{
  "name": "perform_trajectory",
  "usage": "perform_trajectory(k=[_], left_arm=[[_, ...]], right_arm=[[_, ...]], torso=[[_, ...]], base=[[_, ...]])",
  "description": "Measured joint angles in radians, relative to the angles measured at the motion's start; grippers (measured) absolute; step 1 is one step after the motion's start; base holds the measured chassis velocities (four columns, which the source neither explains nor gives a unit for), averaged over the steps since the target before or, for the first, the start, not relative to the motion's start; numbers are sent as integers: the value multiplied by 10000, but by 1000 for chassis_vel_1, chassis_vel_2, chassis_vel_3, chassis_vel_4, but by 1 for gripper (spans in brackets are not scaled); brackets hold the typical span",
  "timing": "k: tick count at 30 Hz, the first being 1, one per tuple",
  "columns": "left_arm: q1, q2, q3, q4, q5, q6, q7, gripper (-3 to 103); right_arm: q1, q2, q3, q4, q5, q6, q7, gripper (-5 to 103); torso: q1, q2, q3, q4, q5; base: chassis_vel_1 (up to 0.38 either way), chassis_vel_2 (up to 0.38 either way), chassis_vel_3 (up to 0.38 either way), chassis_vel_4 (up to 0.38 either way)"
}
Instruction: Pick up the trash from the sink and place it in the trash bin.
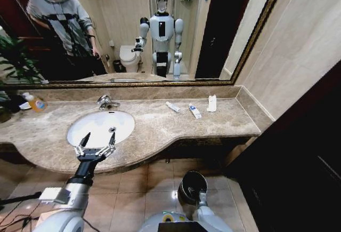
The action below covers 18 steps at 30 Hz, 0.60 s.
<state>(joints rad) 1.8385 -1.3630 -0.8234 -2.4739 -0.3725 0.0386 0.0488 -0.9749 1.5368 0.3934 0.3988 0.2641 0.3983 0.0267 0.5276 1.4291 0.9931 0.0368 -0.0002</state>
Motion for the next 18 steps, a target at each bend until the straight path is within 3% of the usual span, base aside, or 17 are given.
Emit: perform_trajectory(k=[3, 5, 12, 16, 18], left_arm=[[0, 0, 0, 0, 1, 0, 0, 100], [0, 0, 0, 0, 0, 0, 0, 100], [0, 0, 0, 0, 0, 1, 0, 100], [0, 0, 0, 0, 0, 0, 0, 100], [0, 0, 0, 0, 0, 1, 0, 100]], right_arm=[[-57, -152, -1, 101, -389, 206, -228, 97], [-59, -339, 14, 74, -820, 560, -521, 99], [-410, -725, 134, 818, -933, 1001, -1022, 100], [-927, -1108, 281, 2083, -505, 1179, -958, 100], [-1493, -1497, 411, 3315, 451, 1537, -1034, 100]], torso=[[0, 0, 0, 0, 1], [0, 0, 0, 0, 0], [0, 0, 0, 0, 3], [0, 0, 0, 0, 5], [0, 0, -1, 1, 3]], base=[[0, 0, 0, 0], [0, 0, 0, 0], [0, 0, 0, 0], [0, 0, 0, 0], [0, 0, 0, 0]])
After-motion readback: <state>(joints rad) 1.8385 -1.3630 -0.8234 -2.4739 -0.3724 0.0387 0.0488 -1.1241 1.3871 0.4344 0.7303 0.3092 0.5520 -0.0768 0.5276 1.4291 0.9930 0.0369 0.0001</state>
